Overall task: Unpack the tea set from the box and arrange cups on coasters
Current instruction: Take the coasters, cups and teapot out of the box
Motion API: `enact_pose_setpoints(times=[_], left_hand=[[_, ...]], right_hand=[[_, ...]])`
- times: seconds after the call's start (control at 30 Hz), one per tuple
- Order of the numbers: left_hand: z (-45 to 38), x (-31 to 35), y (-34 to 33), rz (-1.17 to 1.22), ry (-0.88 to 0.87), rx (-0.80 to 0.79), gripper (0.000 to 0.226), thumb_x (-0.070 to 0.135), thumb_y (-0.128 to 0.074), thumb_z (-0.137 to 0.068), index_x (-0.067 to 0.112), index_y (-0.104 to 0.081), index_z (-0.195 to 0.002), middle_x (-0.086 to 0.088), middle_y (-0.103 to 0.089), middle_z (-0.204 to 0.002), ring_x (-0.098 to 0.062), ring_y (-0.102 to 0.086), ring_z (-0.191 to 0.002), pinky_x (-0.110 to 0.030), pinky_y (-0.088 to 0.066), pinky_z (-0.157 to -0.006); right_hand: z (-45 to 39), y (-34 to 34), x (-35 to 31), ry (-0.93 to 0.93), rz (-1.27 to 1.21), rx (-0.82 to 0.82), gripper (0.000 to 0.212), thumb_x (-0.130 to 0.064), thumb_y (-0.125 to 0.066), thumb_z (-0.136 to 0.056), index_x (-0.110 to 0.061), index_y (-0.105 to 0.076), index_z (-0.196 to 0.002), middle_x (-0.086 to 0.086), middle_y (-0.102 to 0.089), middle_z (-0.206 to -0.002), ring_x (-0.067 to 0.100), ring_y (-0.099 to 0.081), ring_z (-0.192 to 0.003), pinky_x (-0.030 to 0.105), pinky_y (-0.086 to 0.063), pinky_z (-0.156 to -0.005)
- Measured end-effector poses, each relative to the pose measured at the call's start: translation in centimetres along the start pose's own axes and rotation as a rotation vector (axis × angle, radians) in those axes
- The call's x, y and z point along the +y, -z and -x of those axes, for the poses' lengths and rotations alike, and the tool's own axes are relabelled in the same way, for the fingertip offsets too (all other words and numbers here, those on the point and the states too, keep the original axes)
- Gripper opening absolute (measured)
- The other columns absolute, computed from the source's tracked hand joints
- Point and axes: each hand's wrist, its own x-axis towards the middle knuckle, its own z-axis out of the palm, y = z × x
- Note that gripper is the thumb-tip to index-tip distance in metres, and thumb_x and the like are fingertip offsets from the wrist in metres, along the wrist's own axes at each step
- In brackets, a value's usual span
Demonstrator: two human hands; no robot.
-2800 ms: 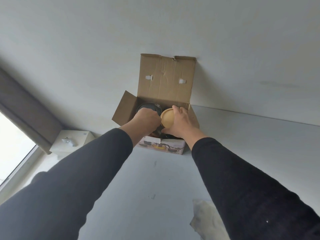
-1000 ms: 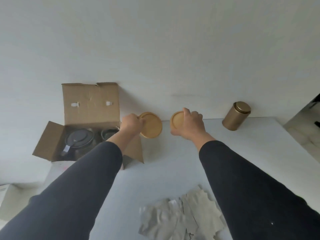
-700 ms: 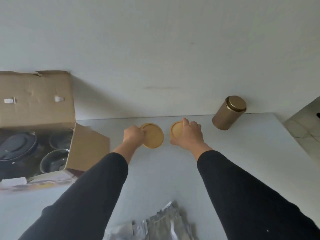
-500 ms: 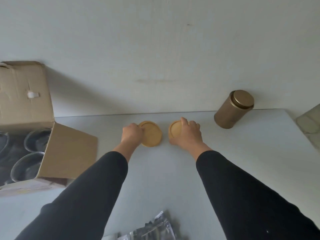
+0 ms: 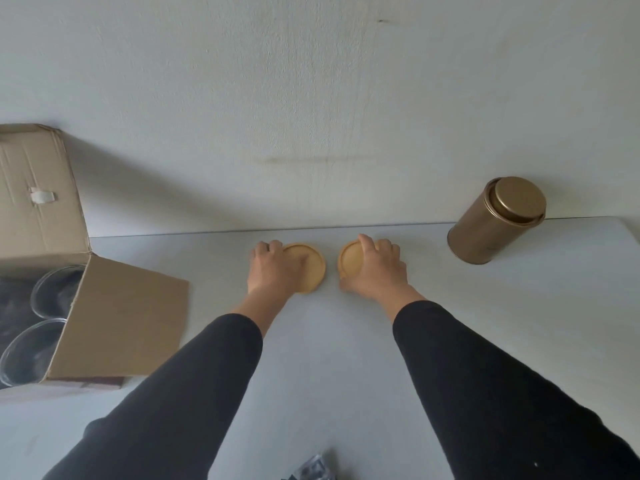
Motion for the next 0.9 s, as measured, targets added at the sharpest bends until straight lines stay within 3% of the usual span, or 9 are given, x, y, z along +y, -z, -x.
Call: enact_pose_setpoints(times=[0.1, 0.17, 0.3, 0.6, 0.77, 0.9], left_hand=[[0.6, -0.1, -0.5, -0.103, -0.105, -0.06, 0.094, 0.064, -0.061, -0.075, 0.018, -0.021, -0.147, -0.005, -0.028, -0.144, -0.023, -0.026, -0.134, -0.037, -0.039, -0.103], [0.8, 0.0, -0.9, -0.21, -0.173, -0.093, 0.107, 0.065, -0.066, -0.068, 0.021, -0.012, -0.149, -0.006, -0.023, -0.147, -0.025, -0.022, -0.136, -0.04, -0.037, -0.106], [0.4, 0.4, -0.9, -0.191, -0.126, -0.108, 0.107, 0.052, -0.072, -0.07, 0.019, -0.008, -0.149, -0.01, -0.024, -0.145, -0.028, -0.021, -0.135, -0.04, -0.036, -0.105], [0.1, 0.6, -0.8, -0.138, -0.118, -0.086, 0.103, 0.047, -0.075, -0.069, 0.016, -0.016, -0.147, -0.007, -0.025, -0.145, -0.026, -0.021, -0.135, -0.039, -0.035, -0.106], [0.2, 0.4, -0.6, -0.147, -0.114, -0.102, 0.108, 0.05, -0.077, -0.068, 0.018, -0.012, -0.148, -0.008, -0.024, -0.145, -0.026, -0.02, -0.135, -0.039, -0.034, -0.106], [1.0, 0.1, 0.4, -0.132, -0.097, -0.119, 0.123, 0.056, -0.078, -0.064, 0.022, 0.0, -0.152, -0.008, -0.014, -0.152, -0.025, -0.008, -0.143, -0.043, -0.028, -0.113]], right_hand=[[-0.2, 0.2, -0.2, 0.034, 0.027, -0.043, 0.098, -0.042, -0.074, -0.064, -0.035, -0.017, -0.143, 0.007, -0.023, -0.14, 0.03, -0.026, -0.127, 0.042, -0.038, -0.095], [-0.3, 0.3, -0.3, 0.045, 0.035, -0.062, 0.094, -0.041, -0.073, -0.065, -0.038, -0.02, -0.141, 0.006, -0.022, -0.14, 0.03, -0.025, -0.127, 0.042, -0.038, -0.094], [-0.6, 0.2, -0.3, 0.042, 0.009, -0.056, 0.084, -0.039, -0.072, -0.067, -0.037, -0.027, -0.139, 0.008, -0.026, -0.134, 0.031, -0.028, -0.123, 0.04, -0.045, -0.091], [-1.3, 0.2, -0.7, 0.026, 0.052, -0.057, 0.083, -0.046, -0.072, -0.067, -0.035, -0.028, -0.137, 0.008, -0.027, -0.133, 0.031, -0.027, -0.123, 0.043, -0.045, -0.092], [-0.9, 0.3, -0.6, 0.016, 0.037, -0.067, 0.09, -0.045, -0.073, -0.068, -0.037, -0.022, -0.141, 0.008, -0.023, -0.14, 0.031, -0.024, -0.128, 0.044, -0.04, -0.094], [0.4, 0.9, -0.6, 0.004, 0.026, -0.036, 0.101, -0.051, -0.072, -0.068, -0.039, -0.009, -0.145, 0.009, -0.013, -0.15, 0.032, -0.015, -0.137, 0.051, -0.028, -0.104]])
